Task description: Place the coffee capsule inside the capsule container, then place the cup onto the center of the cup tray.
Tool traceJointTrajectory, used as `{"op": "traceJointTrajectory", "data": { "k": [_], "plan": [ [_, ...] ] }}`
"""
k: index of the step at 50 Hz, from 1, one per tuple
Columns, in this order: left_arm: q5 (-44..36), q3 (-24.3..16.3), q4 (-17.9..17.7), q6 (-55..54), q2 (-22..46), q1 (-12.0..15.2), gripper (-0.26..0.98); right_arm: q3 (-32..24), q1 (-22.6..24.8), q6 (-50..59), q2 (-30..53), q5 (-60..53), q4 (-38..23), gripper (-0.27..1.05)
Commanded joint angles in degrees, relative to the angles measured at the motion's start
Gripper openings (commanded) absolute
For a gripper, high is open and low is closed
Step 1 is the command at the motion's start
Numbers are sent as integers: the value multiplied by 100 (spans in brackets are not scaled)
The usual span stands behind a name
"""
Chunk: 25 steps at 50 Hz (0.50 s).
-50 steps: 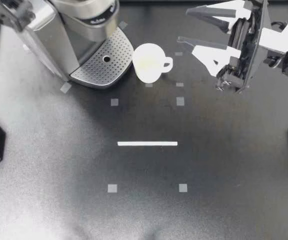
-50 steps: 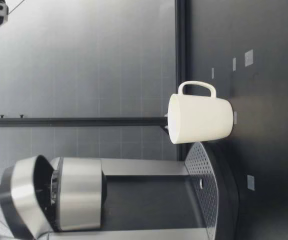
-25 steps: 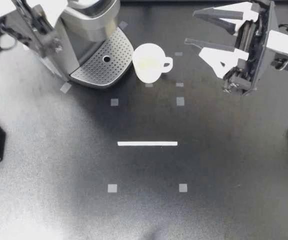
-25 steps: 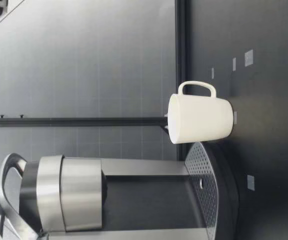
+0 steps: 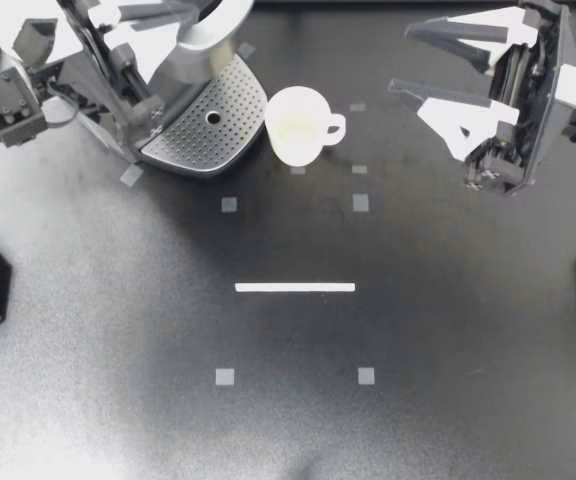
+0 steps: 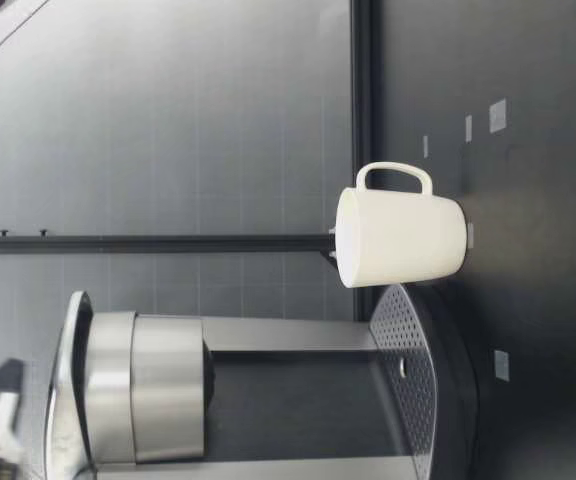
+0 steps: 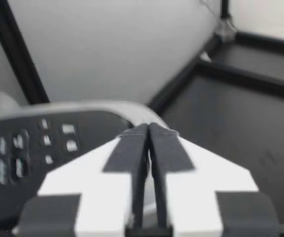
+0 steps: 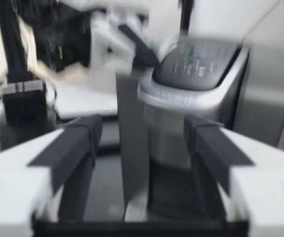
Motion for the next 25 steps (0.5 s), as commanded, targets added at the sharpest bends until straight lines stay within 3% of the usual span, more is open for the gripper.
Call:
{"op": "traceJointTrajectory", "data": {
  "k": [1, 7, 12, 18, 25],
  "plan": [
    [606, -255, -44, 167, -26, -176, 11, -316, -158, -18, -35, 606, 0, 63],
    [1521, -527, -606, 1028, 35, -422, 11, -642, -404, -88, -26, 1679, -53, 63],
    [2338, -914, -1494, 2399, 149, -642, 11, -914, -562, -158, 44, 2426, -141, 63],
    [3498, -1652, -2918, 4140, 229, -861, 11, -1187, -738, -255, 176, 3050, -237, 63],
    [4307, -2417, -3981, 5080, 167, -1099, 11, -1441, -1037, -492, 466, 3700, -272, 63]
  ]
}}
